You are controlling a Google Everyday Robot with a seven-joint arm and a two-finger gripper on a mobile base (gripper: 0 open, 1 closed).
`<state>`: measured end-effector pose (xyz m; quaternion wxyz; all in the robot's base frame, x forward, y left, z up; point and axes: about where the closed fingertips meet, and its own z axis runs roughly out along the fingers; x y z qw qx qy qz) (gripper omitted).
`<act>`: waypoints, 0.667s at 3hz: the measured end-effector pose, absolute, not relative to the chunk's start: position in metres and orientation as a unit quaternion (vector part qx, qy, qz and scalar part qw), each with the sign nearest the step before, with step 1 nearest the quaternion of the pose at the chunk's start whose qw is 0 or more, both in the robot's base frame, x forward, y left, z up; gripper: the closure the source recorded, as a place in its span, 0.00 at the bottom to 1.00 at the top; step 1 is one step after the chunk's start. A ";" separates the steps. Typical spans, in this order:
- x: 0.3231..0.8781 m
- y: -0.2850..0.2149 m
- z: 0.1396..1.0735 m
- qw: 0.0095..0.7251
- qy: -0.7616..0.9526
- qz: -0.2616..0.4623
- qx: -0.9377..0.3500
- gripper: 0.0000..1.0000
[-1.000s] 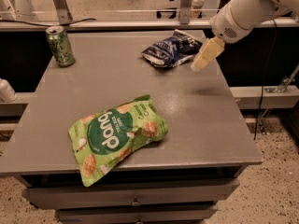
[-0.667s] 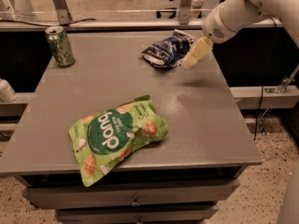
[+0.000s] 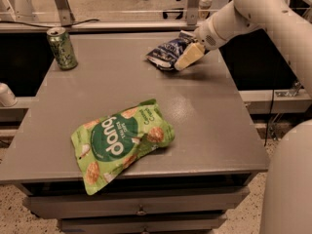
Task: Move blue chip bag near green rice chip bag
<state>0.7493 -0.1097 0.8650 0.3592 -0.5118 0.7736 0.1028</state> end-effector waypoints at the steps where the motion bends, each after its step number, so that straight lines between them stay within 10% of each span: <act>1: 0.754 -0.103 0.863 0.369 0.768 0.109 -0.512 0.40; 2: 0.751 -0.104 0.867 0.377 0.764 0.111 -0.512 0.64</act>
Offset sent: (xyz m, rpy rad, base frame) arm -0.0044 -0.0034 0.0141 0.0438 -0.0528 0.0062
